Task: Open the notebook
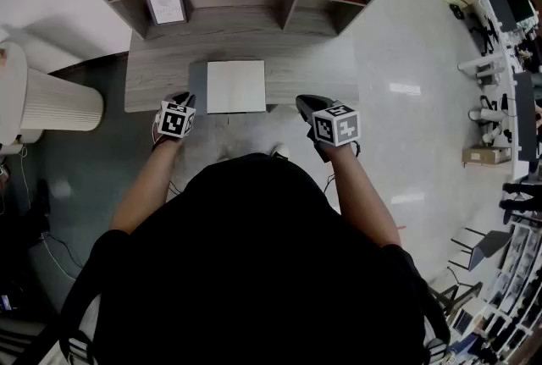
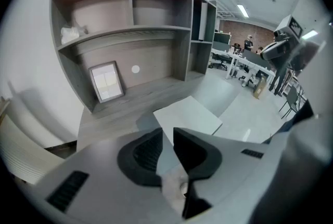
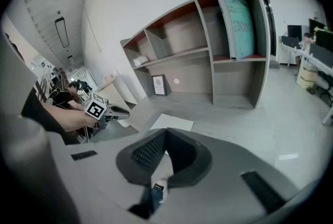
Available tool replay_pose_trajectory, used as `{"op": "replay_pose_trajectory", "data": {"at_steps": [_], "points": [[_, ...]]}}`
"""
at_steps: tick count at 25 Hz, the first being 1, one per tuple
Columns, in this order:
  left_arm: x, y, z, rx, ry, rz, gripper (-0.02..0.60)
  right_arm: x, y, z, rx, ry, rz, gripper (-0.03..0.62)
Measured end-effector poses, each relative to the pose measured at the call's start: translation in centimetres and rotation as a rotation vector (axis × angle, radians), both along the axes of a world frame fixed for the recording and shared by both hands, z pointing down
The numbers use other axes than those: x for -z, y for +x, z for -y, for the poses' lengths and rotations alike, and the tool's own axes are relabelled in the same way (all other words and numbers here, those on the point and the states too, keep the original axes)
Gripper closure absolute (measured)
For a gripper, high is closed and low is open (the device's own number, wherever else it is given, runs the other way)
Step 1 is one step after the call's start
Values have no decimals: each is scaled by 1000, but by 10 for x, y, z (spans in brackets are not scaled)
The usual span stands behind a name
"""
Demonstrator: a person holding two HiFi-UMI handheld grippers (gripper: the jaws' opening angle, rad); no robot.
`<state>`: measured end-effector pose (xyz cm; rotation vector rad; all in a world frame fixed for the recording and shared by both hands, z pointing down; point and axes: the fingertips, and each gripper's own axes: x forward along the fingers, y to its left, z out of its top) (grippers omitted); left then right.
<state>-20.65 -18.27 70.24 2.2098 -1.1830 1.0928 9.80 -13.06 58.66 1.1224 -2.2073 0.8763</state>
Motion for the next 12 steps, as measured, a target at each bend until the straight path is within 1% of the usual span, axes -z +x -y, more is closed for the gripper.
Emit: {"op": "replay_pose_trajectory", "data": {"at_steps": [12], "points": [[61,7,26,36,87,-100,512,55,14,31,-58,166,0,592]]}}
